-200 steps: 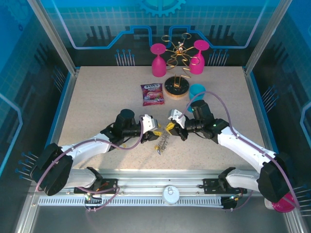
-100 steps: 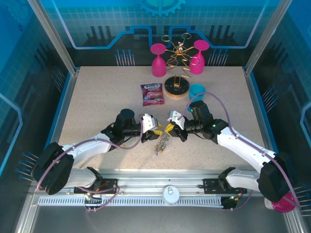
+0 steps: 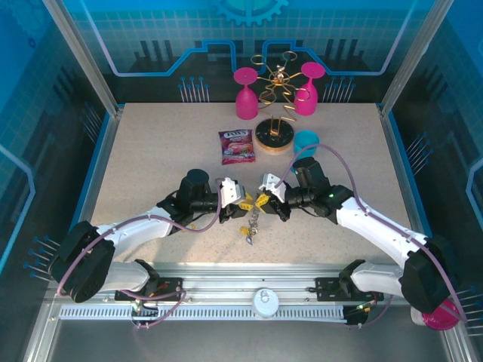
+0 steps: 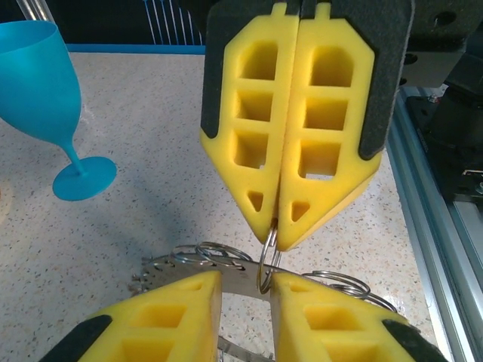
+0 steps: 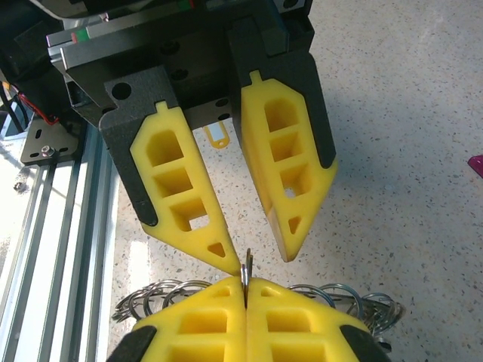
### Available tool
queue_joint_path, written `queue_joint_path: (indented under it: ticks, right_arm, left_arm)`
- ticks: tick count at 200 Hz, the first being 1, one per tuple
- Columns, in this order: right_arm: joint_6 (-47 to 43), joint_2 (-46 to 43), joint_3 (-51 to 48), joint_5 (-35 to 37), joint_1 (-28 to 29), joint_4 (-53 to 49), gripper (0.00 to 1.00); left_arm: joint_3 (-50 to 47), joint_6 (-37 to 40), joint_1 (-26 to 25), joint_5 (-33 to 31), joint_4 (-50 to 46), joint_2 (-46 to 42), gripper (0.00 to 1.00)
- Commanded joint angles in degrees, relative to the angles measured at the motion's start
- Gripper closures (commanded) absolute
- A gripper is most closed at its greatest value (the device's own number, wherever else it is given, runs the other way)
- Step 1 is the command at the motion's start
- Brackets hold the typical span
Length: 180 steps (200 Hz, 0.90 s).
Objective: Put the keys on the keyring
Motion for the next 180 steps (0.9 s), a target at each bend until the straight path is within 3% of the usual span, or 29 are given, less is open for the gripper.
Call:
queue_joint_path:
  ticks: [1, 54, 82, 98, 111, 123, 142, 180]
  right_arm:
    - [-1.0, 0.64, 0.86, -2.53, 1.06, 1.57, 1.0]
    - [-0.41, 1.21, 0.86, -3.47, 1.2, 3.26, 1.0]
    - [-0.49, 0.93, 0.52, -3.09, 1.17, 3.11, 1.0]
    - [-0.95, 0.27, 0.53, -0.53, 1.2, 2.21, 1.0]
    - [-1.62, -0.6, 0.34, 4.11, 1.4, 1.02, 0.72]
    - [-3.11, -1.46, 0.68, 8.29, 1.83, -1.15, 0.59]
    - [-6.67, -2.55, 1.31, 13.4, 2.95, -4.55, 0.55]
    - [-13.79, -4.09, -1.55, 13.1, 4.02, -2.8, 0.59]
  left_arm:
    - [0.43, -1.02, 0.27, 2.85, 1.47, 0.75, 0.76]
    - [0.19, -1.49, 0.24, 3.23, 1.64, 1.19, 0.83]
    - [0.34, -1.11, 0.27, 3.16, 1.03, 1.22, 1.0]
    - [0.44, -0.03, 0.29, 1.69, 0.23, 0.57, 1.0]
    - [0.75, 1.79, 0.24, -0.48, -1.23, -0.38, 1.0]
    - [1.82, 4.58, 0.13, -2.74, -4.85, -1.46, 1.0]
    - [5.25, 11.0, -0.75, -6.85, -14.21, -2.78, 1.0]
    - [11.68, 20.69, -2.99, -12.08, -29.39, -3.02, 1.0]
